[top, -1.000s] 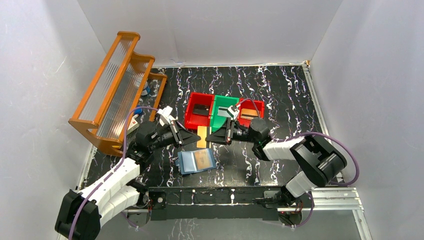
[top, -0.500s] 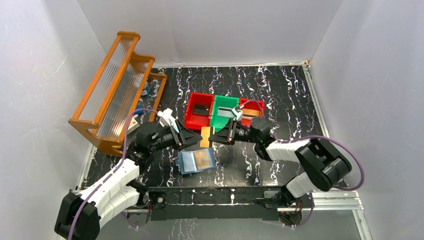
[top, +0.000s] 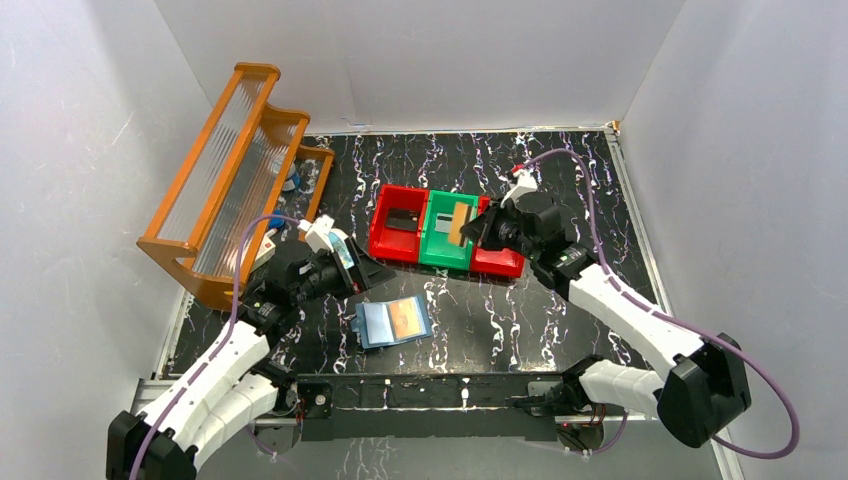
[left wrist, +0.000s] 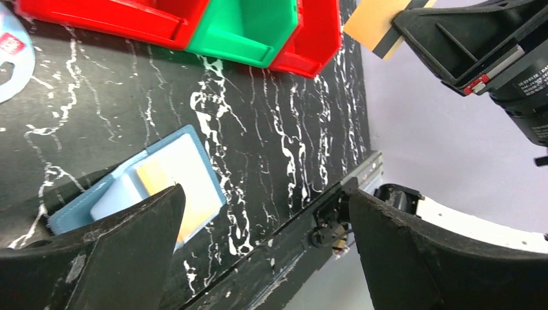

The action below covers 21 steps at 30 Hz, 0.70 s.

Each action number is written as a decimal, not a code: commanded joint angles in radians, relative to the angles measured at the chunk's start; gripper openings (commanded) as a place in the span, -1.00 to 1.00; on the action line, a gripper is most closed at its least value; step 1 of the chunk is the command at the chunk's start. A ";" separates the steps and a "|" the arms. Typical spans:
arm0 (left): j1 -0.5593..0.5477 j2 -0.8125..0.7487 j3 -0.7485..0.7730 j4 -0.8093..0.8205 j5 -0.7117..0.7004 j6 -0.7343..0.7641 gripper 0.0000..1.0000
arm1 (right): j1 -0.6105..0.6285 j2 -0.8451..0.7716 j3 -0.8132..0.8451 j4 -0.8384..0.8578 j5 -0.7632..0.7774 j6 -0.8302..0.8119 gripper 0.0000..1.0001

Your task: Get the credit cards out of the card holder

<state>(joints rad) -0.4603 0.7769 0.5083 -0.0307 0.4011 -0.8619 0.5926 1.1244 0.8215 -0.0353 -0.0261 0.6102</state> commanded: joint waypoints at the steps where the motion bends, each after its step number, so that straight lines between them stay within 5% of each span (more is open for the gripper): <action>1: 0.003 -0.044 0.053 -0.116 -0.104 0.073 0.97 | -0.002 -0.010 0.060 -0.213 0.309 -0.311 -1.00; 11: 0.003 -0.038 0.084 -0.161 -0.119 0.114 0.97 | -0.002 0.025 0.065 -0.138 0.418 -0.803 -1.00; 21: 0.004 -0.054 0.088 -0.192 -0.138 0.127 0.97 | -0.012 0.128 0.080 -0.153 0.338 -1.153 -1.00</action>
<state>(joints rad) -0.4599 0.7376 0.5549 -0.1951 0.2722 -0.7578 0.5900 1.2171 0.8474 -0.2092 0.3508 -0.3691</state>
